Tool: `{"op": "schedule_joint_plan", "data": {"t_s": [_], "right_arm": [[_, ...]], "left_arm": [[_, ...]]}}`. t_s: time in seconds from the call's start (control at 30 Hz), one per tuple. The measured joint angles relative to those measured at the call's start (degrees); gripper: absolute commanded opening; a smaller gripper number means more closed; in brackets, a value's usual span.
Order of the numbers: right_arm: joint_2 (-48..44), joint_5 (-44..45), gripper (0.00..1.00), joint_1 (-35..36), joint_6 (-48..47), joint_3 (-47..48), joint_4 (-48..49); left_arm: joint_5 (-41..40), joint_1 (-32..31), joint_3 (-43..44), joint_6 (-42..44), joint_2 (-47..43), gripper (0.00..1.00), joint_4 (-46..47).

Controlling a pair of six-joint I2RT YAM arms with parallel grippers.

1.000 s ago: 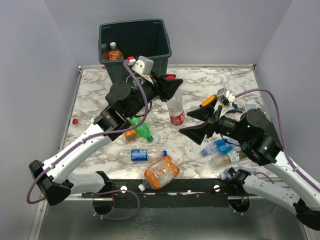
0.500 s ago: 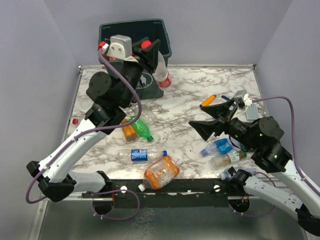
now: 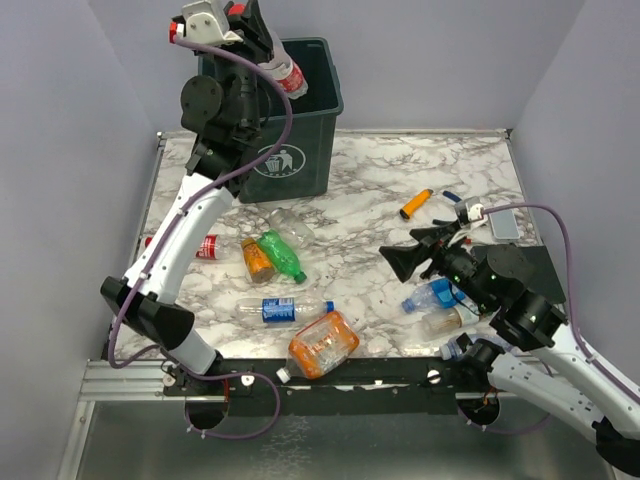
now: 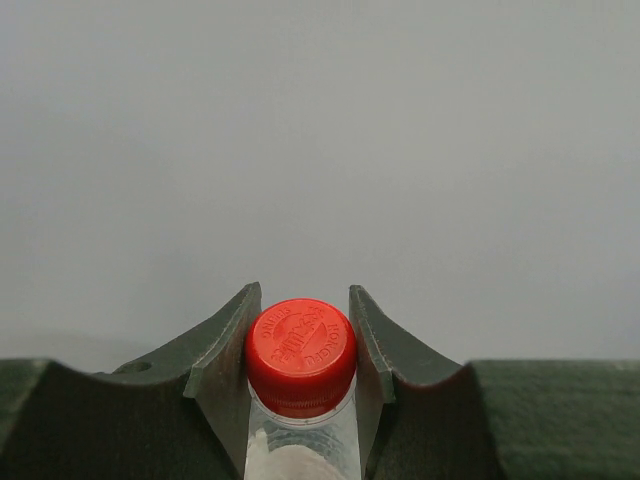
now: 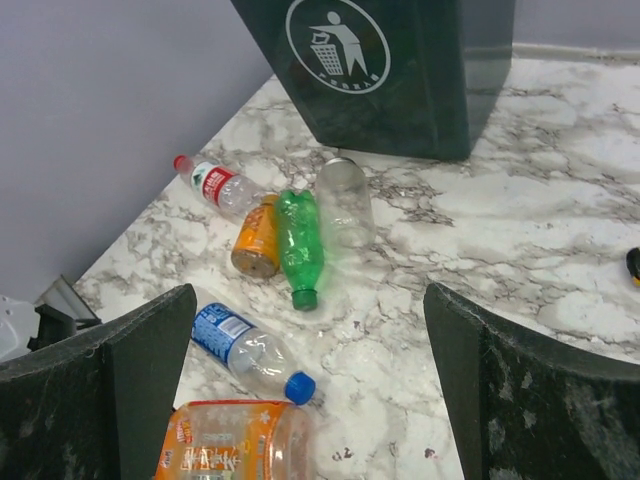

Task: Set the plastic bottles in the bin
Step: Place the plastic bottle in the trash bin.

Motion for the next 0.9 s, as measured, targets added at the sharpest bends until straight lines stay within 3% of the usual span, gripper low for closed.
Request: {"op": "schedule_joint_plan", "data": {"t_s": [0.5, 0.9], "right_arm": [[-4.15, 2.38, 1.00, 0.00, 3.41, -5.57, -0.20], [-6.16, 4.02, 1.00, 0.00, 4.37, -6.80, -1.57]], "left_arm": [[-5.16, 5.35, -0.35, -1.75, 11.54, 0.00, 6.21], [-0.83, 5.35, -0.55, -5.18, 17.44, 0.00, -3.17]]}}
